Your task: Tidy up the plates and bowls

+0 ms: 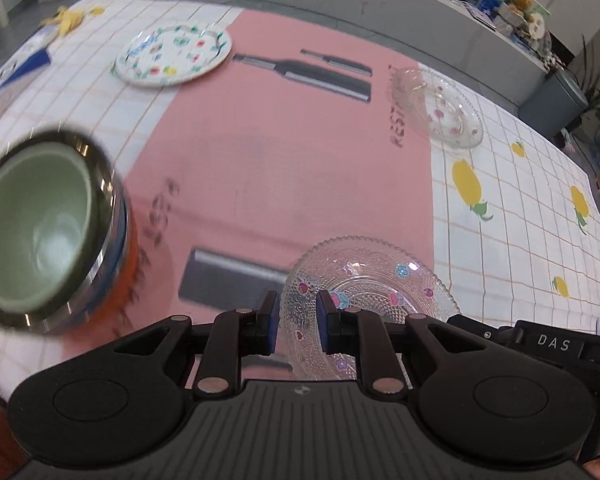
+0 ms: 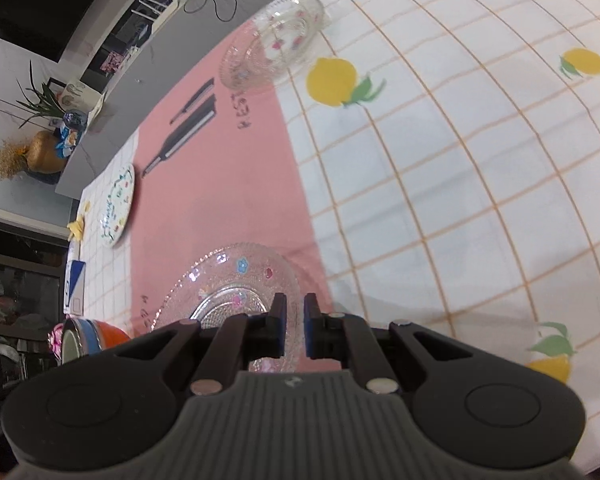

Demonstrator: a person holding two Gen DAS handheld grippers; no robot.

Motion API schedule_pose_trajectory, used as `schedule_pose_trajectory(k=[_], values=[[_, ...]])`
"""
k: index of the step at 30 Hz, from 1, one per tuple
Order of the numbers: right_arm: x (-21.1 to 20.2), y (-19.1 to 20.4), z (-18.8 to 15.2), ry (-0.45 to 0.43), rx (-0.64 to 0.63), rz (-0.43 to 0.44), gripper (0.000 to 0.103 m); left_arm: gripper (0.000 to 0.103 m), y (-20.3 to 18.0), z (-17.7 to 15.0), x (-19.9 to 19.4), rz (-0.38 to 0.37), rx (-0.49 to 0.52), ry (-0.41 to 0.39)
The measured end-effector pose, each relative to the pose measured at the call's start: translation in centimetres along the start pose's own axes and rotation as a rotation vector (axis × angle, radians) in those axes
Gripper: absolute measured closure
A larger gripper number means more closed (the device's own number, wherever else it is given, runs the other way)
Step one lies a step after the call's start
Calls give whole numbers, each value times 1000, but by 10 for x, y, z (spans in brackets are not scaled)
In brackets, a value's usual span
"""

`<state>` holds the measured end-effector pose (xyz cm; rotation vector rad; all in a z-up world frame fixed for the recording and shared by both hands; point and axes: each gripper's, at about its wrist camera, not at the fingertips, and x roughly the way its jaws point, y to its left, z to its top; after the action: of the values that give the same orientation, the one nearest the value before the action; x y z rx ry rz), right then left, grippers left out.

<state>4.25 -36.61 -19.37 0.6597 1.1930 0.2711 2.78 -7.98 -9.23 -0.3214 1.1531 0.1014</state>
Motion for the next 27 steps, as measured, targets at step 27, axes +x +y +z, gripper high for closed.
schedule_pose_trajectory(k=[27], values=[[20, 2, -6, 31, -141, -97, 91, 82, 1, -39, 24, 44, -43, -44]])
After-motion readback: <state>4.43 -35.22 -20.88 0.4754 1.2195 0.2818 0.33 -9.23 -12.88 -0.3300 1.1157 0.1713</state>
